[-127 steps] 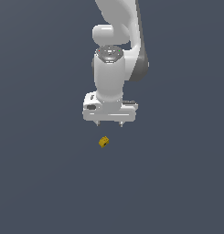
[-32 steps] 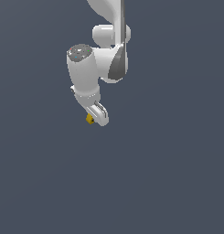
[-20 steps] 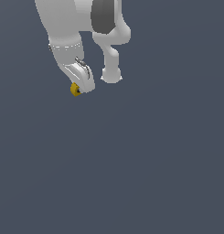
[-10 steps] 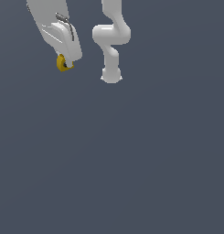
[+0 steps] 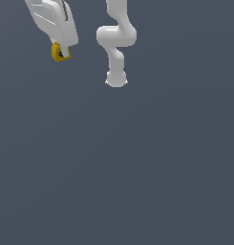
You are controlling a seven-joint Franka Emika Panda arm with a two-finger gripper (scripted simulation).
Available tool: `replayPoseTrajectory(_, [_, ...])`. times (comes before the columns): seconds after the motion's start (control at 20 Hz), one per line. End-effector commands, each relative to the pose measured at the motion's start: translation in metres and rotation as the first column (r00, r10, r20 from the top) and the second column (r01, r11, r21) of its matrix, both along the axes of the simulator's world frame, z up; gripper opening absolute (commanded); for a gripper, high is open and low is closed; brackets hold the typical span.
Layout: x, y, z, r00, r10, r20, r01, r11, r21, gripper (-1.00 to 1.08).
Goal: Pick up the object and move it to a goal position.
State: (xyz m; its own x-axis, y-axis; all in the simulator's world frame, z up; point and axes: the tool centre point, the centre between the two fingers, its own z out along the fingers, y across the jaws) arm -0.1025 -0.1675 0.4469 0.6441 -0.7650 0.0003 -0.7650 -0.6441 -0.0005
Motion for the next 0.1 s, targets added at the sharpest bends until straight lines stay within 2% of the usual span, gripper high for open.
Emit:
replayPoseTrajectory(0.0, [0.0001, -0.0008, 0.0023, 1.0, 0.0, -0.001, 0.0, 1.0, 0.0, -1.0])
replayPoseTrajectory(0.05, [0.0002, -0.0008, 0.0024, 1.0, 0.0, -0.001, 0.0, 1.0, 0.0, -1.0])
